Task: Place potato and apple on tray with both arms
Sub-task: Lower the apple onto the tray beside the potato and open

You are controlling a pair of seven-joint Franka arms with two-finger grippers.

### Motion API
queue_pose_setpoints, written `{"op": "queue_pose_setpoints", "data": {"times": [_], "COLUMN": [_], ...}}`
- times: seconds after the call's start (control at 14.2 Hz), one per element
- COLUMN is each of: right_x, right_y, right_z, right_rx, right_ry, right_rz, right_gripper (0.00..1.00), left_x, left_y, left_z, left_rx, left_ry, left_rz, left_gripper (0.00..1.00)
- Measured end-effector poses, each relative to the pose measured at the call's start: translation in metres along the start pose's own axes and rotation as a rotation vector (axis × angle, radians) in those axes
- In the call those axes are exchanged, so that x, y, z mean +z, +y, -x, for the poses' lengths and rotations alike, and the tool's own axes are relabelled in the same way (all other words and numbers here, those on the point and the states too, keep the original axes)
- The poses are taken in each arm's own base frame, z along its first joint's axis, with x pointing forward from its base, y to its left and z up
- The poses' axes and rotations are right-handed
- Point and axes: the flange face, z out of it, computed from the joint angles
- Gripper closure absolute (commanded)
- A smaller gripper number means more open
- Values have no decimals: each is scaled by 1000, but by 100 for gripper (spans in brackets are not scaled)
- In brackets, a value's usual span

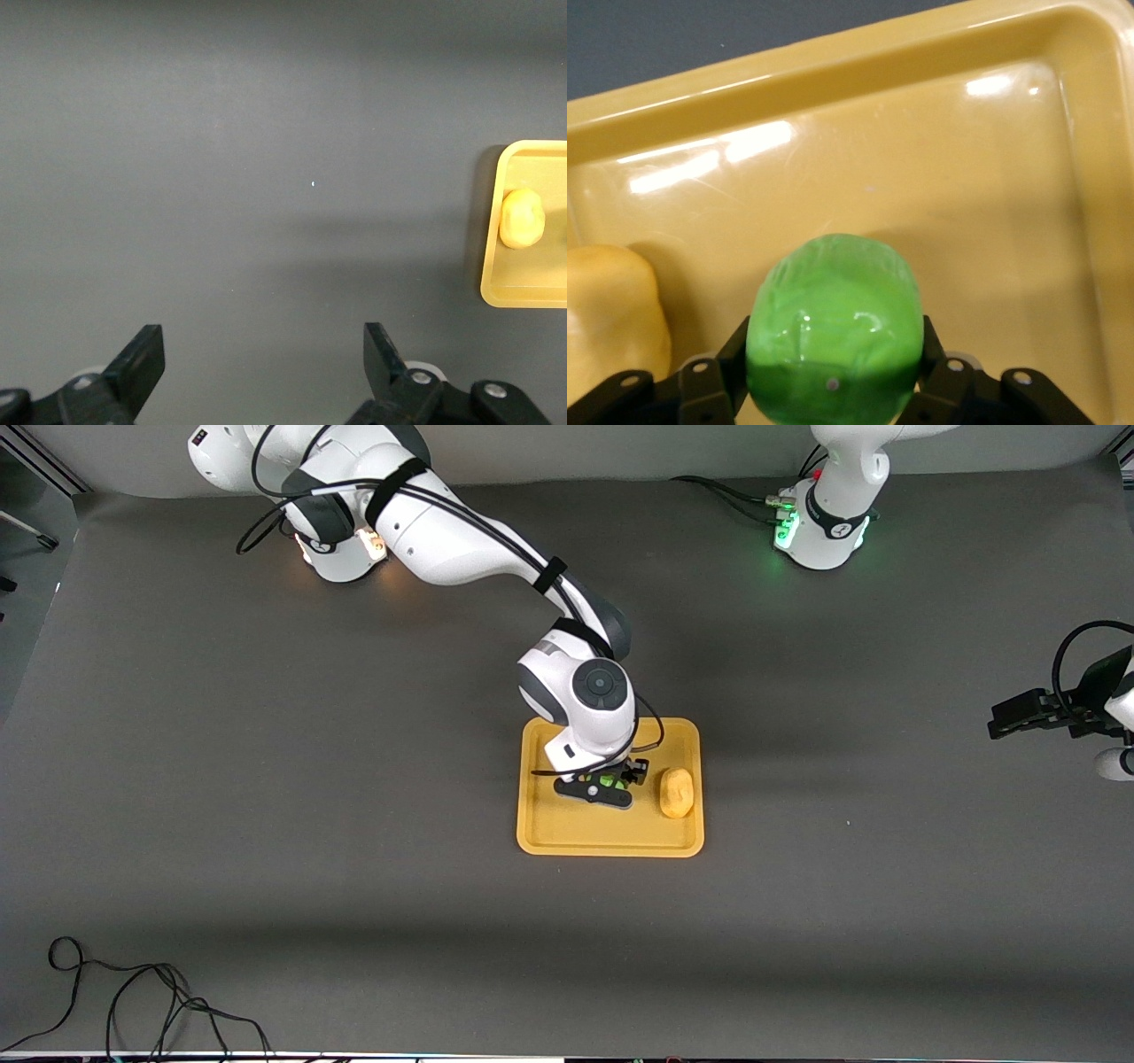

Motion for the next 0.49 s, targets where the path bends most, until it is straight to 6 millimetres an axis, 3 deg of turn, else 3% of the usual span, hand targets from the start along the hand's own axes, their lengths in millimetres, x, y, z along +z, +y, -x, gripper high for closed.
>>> {"op": "queue_pose_setpoints", "data": {"times": [0.14,0.35,0.49], "right_x": [8,4,-11], "right_y": [0,-2,-5], "right_z": [0,-2,-5], "right_rx": [-2,0,1], "right_ry": [4,10,20], "right_rz": [-4,-13,-27], "right_gripper": [0,0,0], "left_x": [0,0,0], "left_y": [0,0,0], "left_z": [0,0,0], "left_rx": [0,1,1], "left_ry": [0,0,0], "left_rz": [0,0,0], "left_gripper": [0,0,0]}}
